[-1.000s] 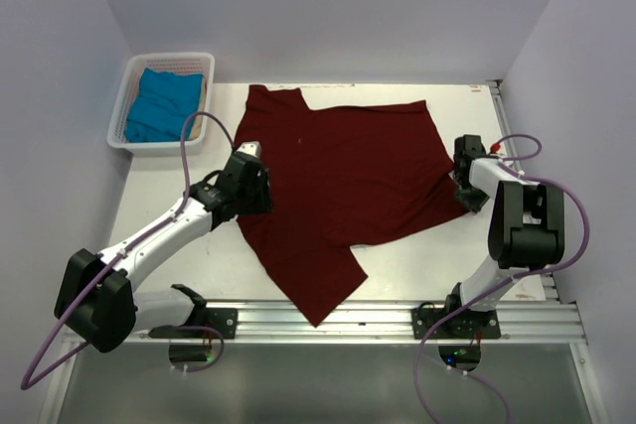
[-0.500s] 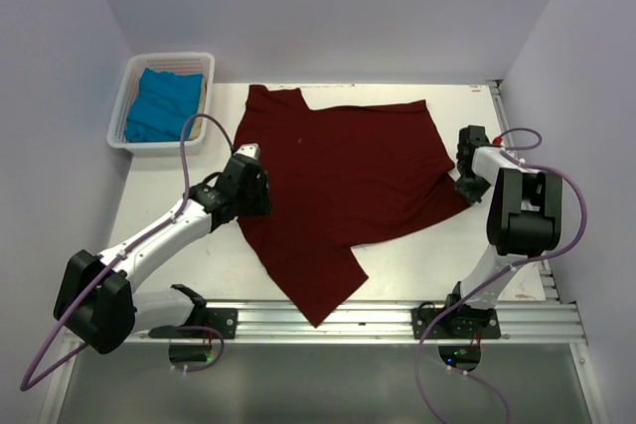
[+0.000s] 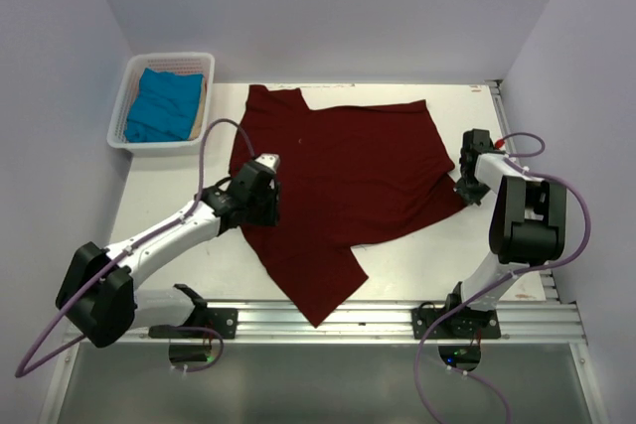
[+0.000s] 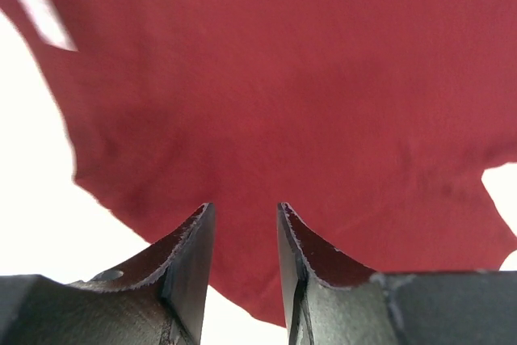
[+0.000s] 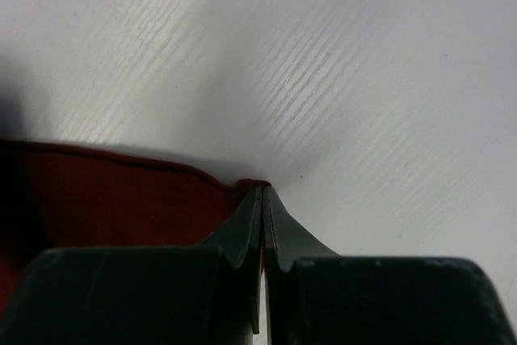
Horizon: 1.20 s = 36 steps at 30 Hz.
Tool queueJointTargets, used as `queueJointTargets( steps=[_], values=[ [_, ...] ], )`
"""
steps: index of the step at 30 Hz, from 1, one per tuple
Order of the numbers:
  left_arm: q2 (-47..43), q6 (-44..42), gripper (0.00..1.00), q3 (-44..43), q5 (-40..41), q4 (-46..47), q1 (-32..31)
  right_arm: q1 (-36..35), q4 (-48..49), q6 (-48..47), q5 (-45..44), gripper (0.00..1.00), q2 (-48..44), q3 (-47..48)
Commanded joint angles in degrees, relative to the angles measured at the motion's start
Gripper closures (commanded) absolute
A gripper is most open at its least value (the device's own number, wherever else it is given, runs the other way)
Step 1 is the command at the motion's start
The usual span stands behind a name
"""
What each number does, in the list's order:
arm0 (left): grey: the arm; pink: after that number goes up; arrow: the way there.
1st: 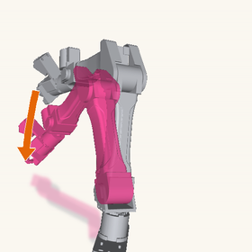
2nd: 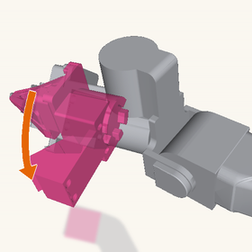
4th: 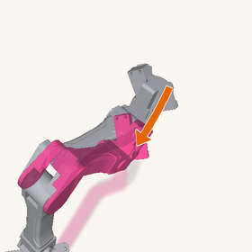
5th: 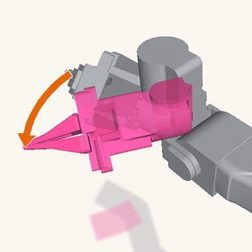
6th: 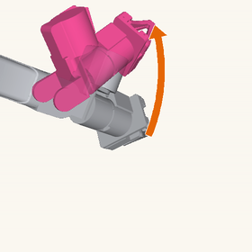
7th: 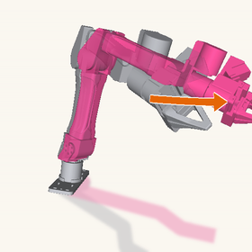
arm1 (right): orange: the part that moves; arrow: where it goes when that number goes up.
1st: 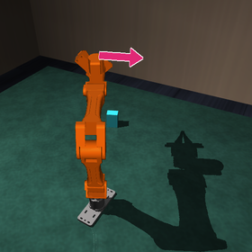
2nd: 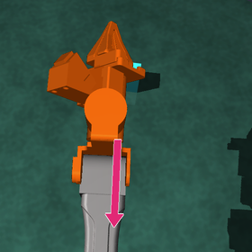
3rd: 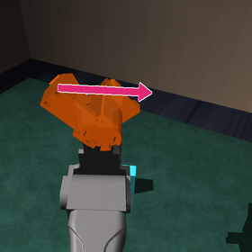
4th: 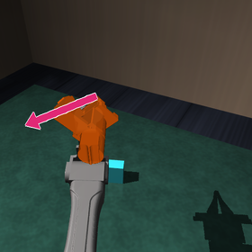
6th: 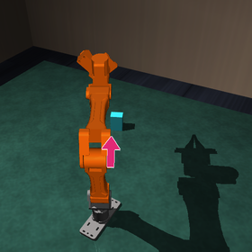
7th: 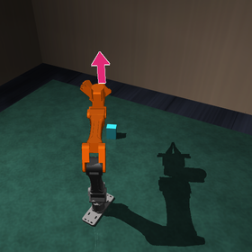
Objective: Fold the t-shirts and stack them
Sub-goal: Flatten the tshirt out
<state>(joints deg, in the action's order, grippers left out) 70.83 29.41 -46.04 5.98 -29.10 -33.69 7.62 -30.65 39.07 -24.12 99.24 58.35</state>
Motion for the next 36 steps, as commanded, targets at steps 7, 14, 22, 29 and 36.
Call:
queueJointTargets(
  steps=[7, 14, 22, 29, 36],
  values=[
    [8.62, -3.21, 0.6, -2.56, 0.53, -1.22, -16.3, -0.32, 2.26, 0.92, 7.33, 1.0, 0.69, -2.01],
    [13.64, -7.78, 0.5, -5.37, 0.54, -6.66, -30.18, -0.32, 3.14, 0.75, 8.03, 1.0, 1.04, -1.75],
    [13.37, -9.81, 0.29, -5.29, -5.71, -8.78, -41.44, -0.32, 4.2, 0.31, 8.47, 1.0, 1.83, -1.75],
    [16.0, -9.89, 0.27, -3.97, -10.63, -8.08, -50.68, -0.23, 4.99, 0.22, 9.09, 1.0, 2.27, -1.66],
    [19.44, -12.09, 0.28, -6.43, -9.32, -5.88, -52.62, -0.23, 5.43, 0.31, 9.27, 1.0, 2.36, -2.01]
  ],
)
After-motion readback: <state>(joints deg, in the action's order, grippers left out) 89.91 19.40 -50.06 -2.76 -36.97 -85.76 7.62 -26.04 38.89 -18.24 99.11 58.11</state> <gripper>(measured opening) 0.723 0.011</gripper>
